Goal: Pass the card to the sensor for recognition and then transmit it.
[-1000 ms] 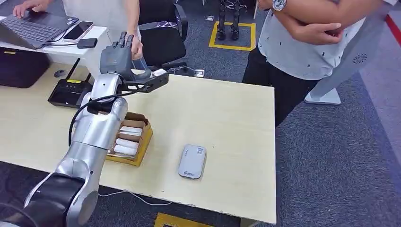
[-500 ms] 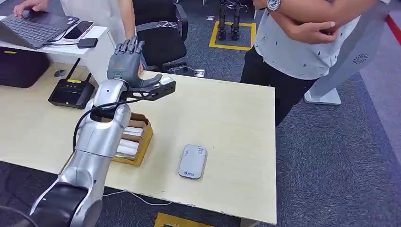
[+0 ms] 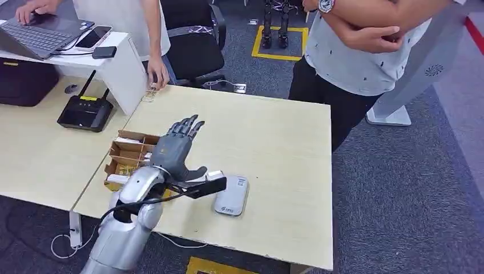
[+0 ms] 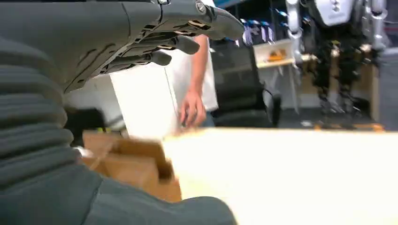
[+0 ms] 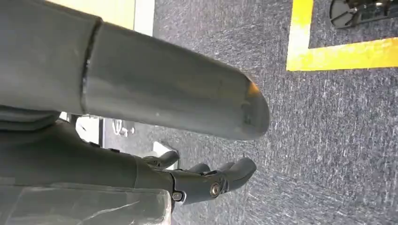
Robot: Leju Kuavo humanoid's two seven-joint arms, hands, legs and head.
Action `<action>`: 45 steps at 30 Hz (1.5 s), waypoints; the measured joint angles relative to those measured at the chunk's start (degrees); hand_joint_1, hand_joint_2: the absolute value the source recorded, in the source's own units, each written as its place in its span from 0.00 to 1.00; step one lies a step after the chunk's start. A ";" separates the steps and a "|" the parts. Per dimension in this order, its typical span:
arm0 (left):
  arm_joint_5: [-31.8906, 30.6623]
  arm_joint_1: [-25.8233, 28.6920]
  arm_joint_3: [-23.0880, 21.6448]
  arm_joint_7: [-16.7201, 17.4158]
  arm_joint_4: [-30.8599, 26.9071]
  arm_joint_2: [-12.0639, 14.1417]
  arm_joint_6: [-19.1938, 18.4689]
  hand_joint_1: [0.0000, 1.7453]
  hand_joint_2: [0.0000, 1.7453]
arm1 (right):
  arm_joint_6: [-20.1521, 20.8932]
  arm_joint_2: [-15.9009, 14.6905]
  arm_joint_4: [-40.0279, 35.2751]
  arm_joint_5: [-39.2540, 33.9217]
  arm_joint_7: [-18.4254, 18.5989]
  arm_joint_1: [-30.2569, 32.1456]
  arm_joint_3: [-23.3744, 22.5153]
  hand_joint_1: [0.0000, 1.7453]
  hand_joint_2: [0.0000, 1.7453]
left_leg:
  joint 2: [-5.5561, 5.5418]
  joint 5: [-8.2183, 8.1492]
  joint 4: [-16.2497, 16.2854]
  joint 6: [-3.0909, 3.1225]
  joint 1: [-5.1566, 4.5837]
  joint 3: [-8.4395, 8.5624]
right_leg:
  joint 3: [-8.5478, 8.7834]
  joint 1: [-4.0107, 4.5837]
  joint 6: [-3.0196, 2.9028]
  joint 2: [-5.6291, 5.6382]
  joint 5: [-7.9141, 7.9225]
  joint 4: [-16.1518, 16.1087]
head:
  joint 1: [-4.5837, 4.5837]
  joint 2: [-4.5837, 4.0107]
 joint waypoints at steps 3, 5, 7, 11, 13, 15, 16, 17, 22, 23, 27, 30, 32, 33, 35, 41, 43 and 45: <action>0.92 4.15 -0.55 0.55 -2.68 0.72 -0.05 0.00 1.00 | -0.07 0.00 -0.04 -0.31 0.13 0.15 -0.22 0.00 0.00 | -0.01 0.00 0.00 0.00 0.00 -0.01 | 0.00 0.00 0.00 -0.02 0.00 0.00 | 0.02 0.00; 1.08 6.58 -0.57 0.61 -4.34 1.18 0.00 0.00 1.00 | -0.11 0.00 -0.04 -0.66 0.20 0.17 -0.48 0.00 0.00 | -0.01 0.01 -0.01 0.00 0.00 0.01 | 0.01 0.00 -0.01 -0.02 0.00 0.00 | 0.00 0.00; 0.81 8.40 -0.59 0.72 -5.69 1.51 0.02 0.00 1.00 | -0.20 0.00 -0.04 -0.77 0.42 0.23 -0.70 0.00 0.00 | -0.02 0.01 -0.01 0.00 0.01 0.00 | 0.02 0.00 0.00 -0.05 0.00 0.00 | 0.02 0.00; -0.13 11.84 -0.72 1.22 -7.72 2.23 0.02 0.00 1.00 | -0.42 0.00 -0.07 -1.16 0.61 0.24 -1.01 0.00 0.00 | -0.02 0.01 -0.01 0.00 0.01 0.01 | 0.02 0.00 0.00 -0.03 0.01 0.00 | 0.02 0.00; -1.54 13.43 -0.85 2.12 -8.68 2.67 0.04 0.00 1.00 | -0.63 0.00 -0.07 -1.31 0.66 0.24 -1.07 0.00 0.00 | -0.02 0.01 -0.01 0.00 0.00 0.01 | 0.02 0.00 0.00 -0.04 0.01 0.00 | 0.02 0.00; -2.99 14.79 -0.90 2.98 -9.45 3.02 0.13 0.00 1.00 | -0.77 0.00 -0.07 -1.44 0.64 0.23 -1.12 0.00 0.00 | -0.02 0.01 -0.01 0.00 0.00 0.01 | 0.02 0.00 0.00 -0.04 0.00 0.00 | 0.00 0.00; -3.92 15.40 -0.94 3.41 -9.84 3.22 0.26 0.00 1.00 | -0.85 0.00 -0.07 -1.55 0.63 0.23 -1.12 0.00 0.00 | -0.03 0.01 -0.01 0.00 0.00 0.01 | 0.02 0.00 -0.01 -0.05 0.00 0.00 | 0.02 0.00; -5.05 15.92 -0.94 3.98 -10.15 3.33 0.44 0.00 1.00 | -0.94 0.00 -0.07 -1.69 0.64 0.23 -1.12 0.00 0.00 | -0.03 0.01 -0.01 0.00 0.01 0.01 | 0.02 0.00 -0.01 -0.05 0.00 0.00 | 0.02 0.00; -10.92 18.55 -0.94 7.75 -12.01 4.37 0.48 0.00 1.00 | -1.18 0.00 -0.09 -2.14 0.68 0.24 -1.12 0.00 0.00 | -0.03 0.01 -0.01 0.00 0.01 0.00 | 0.02 0.00 -0.01 -0.04 0.00 0.00 | 0.02 0.00; -11.36 19.05 -0.94 8.72 -12.32 4.72 0.46 0.00 1.00 | -1.18 0.00 -0.09 -2.16 0.66 0.24 -1.12 0.00 0.00 | -0.03 0.01 -0.01 0.00 0.01 0.01 | 0.02 0.00 -0.01 -0.05 0.00 0.00 | 0.02 0.00; -11.78 20.67 -0.94 11.00 -13.28 5.75 -0.46 0.00 1.00 | -1.18 0.00 -0.13 -2.30 0.66 0.23 -1.12 0.00 0.00 | -0.05 0.01 -0.02 0.00 0.01 0.00 | 0.03 0.01 -0.01 -0.07 0.00 0.00 | 0.00 0.00; -11.93 21.53 -0.94 15.53 -13.71 7.41 -1.27 0.00 1.00 | -1.18 0.00 -0.20 -2.30 0.48 0.24 -1.12 0.00 0.00 | -0.04 0.01 -0.02 0.00 0.02 0.01 | 0.02 0.02 -0.01 -0.07 0.00 0.00 | 0.00 0.00; -11.97 21.99 -0.90 15.74 -13.82 7.89 -1.69 0.00 1.00 | -1.18 0.00 -0.22 -2.30 0.48 0.23 -1.12 0.00 0.00 | -0.05 0.01 -0.02 0.00 0.02 0.01 | 0.03 0.02 -0.01 -0.09 0.00 0.00 | 0.00 0.00; -11.95 22.19 -0.90 15.70 -13.89 7.91 -1.73 0.00 1.00 | -1.18 0.00 -0.22 -2.30 0.48 0.23 -1.12 0.00 0.00 | -0.09 0.01 -0.02 0.00 0.03 0.00 | 0.04 0.02 -0.01 -0.14 0.00 0.00 | 0.02 0.00; -11.95 22.45 -0.90 15.63 -13.93 7.91 -1.97 0.00 1.00 | -1.18 0.00 -0.24 -2.30 0.42 0.20 -1.12 0.00 0.00 | -0.10 0.01 -0.02 0.00 0.02 0.00 | 0.06 0.02 -0.01 -0.15 0.00 0.00 | 0.02 0.00; -11.95 23.05 0.26 17.23 -13.93 8.37 -3.72 0.00 1.00 | -1.09 0.00 -0.24 -2.03 0.35 0.21 -1.05 0.00 0.00 | -0.10 0.01 -0.02 0.00 0.01 0.01 | 0.06 0.01 -0.01 -0.14 0.00 0.00 | 0.02 0.00; -11.95 23.10 0.96 18.08 -13.91 8.70 -4.24 0.00 1.00 | -1.05 0.00 -0.28 -1.90 0.42 0.20 -0.96 0.00 0.00 | -0.11 0.01 -0.02 0.00 0.01 0.00 | 0.06 0.01 -0.01 -0.15 0.00 0.00 | 0.00 0.00; -11.95 23.12 2.00 18.06 -13.91 8.75 -4.68 0.00 1.00 | -1.05 0.00 -0.28 -1.90 0.42 0.21 -0.94 0.00 0.00 | -0.11 0.01 -0.02 0.00 0.02 0.01 | 0.06 0.02 -0.01 -0.15 0.00 0.00 | 0.02 0.00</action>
